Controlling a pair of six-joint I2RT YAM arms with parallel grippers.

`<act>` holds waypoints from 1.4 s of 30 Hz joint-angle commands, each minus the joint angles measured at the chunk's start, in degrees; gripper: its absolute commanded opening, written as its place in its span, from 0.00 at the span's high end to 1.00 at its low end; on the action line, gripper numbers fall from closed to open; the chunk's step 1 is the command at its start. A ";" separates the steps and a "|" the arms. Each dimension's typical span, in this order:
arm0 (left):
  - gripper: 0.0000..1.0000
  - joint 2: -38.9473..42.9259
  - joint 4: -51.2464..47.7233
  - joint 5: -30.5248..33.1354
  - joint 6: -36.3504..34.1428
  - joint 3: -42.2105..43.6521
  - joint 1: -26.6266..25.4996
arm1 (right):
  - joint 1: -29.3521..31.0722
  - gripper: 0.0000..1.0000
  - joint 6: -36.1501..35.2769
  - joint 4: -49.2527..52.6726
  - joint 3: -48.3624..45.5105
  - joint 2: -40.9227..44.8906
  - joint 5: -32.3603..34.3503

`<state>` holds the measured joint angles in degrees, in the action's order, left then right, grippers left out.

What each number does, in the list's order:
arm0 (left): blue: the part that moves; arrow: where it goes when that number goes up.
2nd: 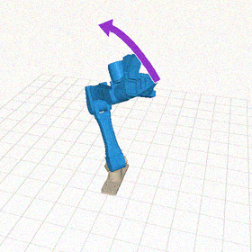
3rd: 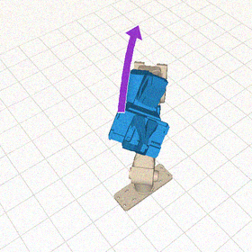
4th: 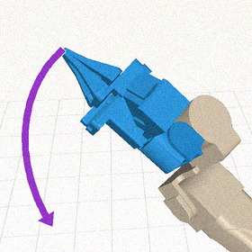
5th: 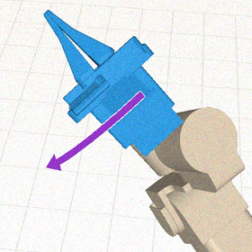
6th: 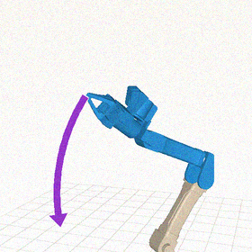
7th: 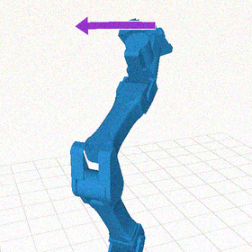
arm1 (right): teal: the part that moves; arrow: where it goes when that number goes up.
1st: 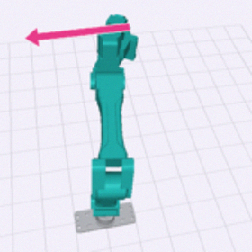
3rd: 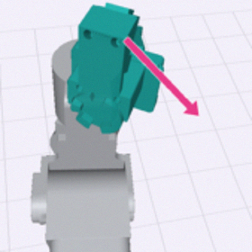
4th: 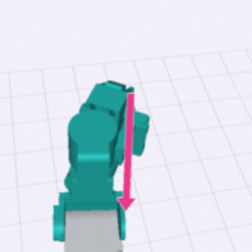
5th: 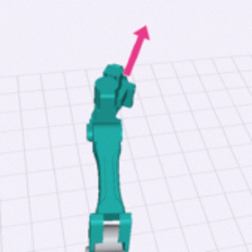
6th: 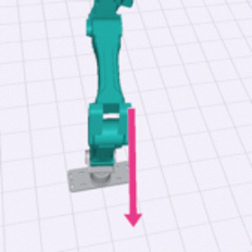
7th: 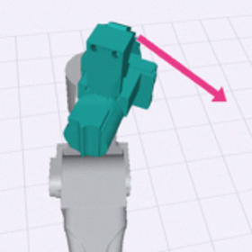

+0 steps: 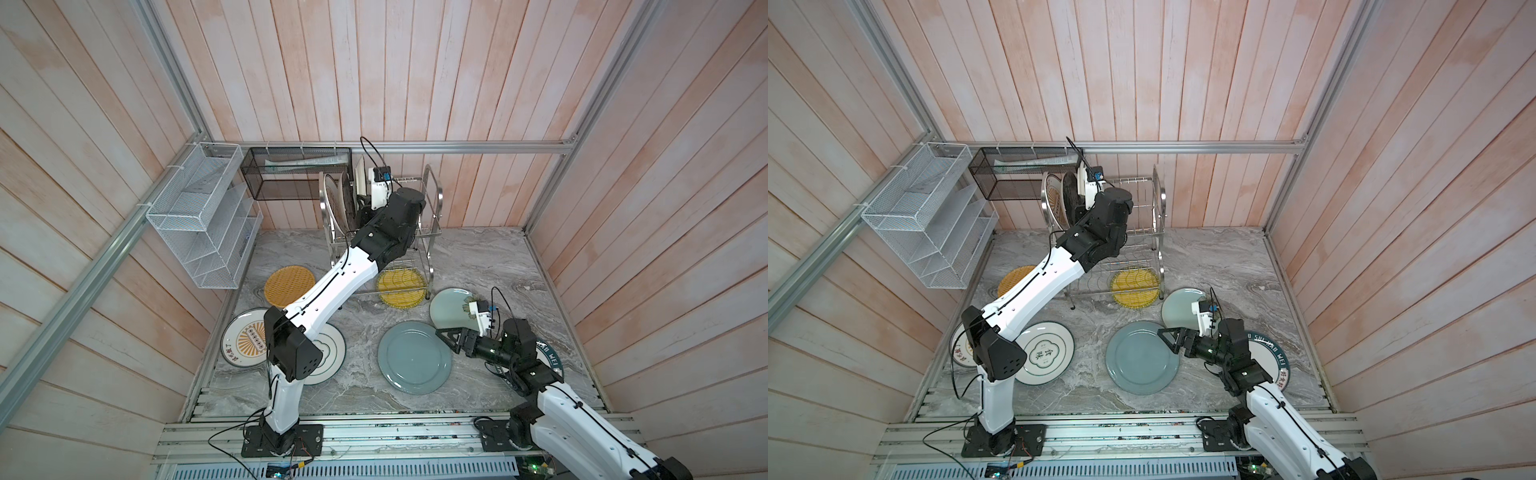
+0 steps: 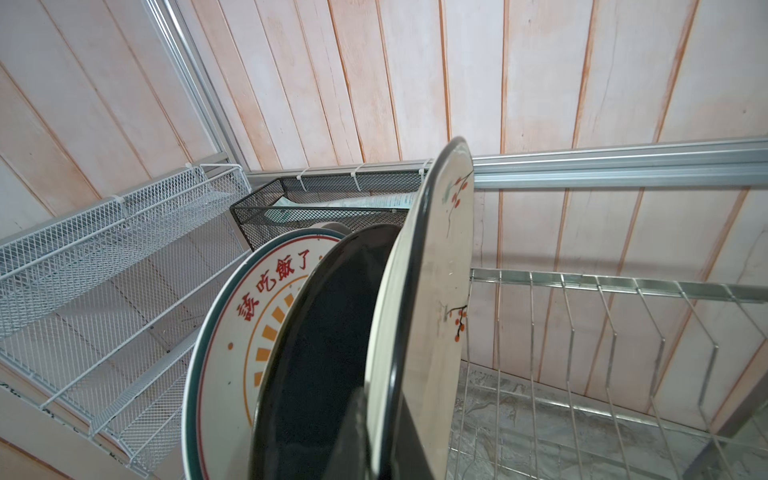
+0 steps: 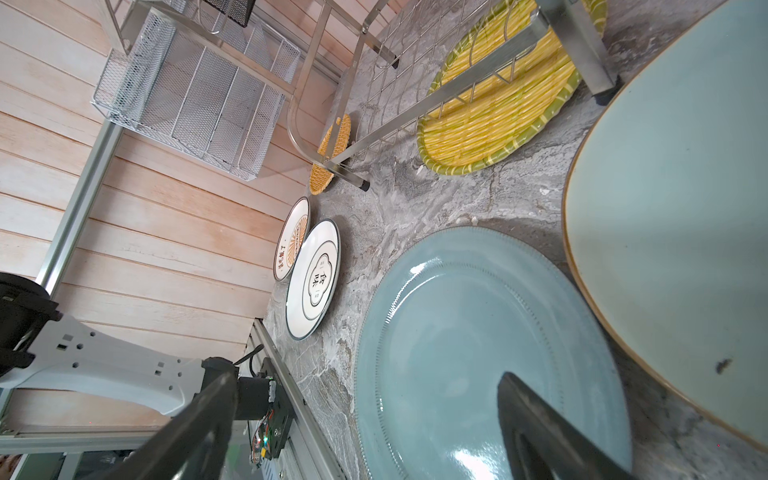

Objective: Load the plates into the dish rack
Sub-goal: 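Lower the cream plate into the rack slot beside the black plate with the left gripper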

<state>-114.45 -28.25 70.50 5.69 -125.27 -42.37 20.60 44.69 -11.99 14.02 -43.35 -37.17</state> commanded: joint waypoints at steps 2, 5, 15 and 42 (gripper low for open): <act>1.00 -0.09 -2.70 -2.77 6.16 -1.93 0.43 | 0.33 0.02 -0.84 -0.99 -0.40 -0.33 0.13; 1.00 0.02 -3.78 -3.57 7.28 -2.08 0.49 | 0.33 0.02 -0.94 -0.97 -0.33 -0.42 0.25; 0.88 1.75 -4.36 -4.80 7.62 -1.93 0.46 | 0.39 0.02 -1.97 0.69 0.52 0.36 1.15; 0.76 7.40 -2.04 -5.95 4.14 -0.84 -0.60 | 0.32 0.02 -2.58 1.42 3.50 0.57 1.29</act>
<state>-108.64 -30.83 65.91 10.94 -125.93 -42.65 20.60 42.98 -11.46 15.84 -43.48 -36.10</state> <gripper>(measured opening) 0.238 0.978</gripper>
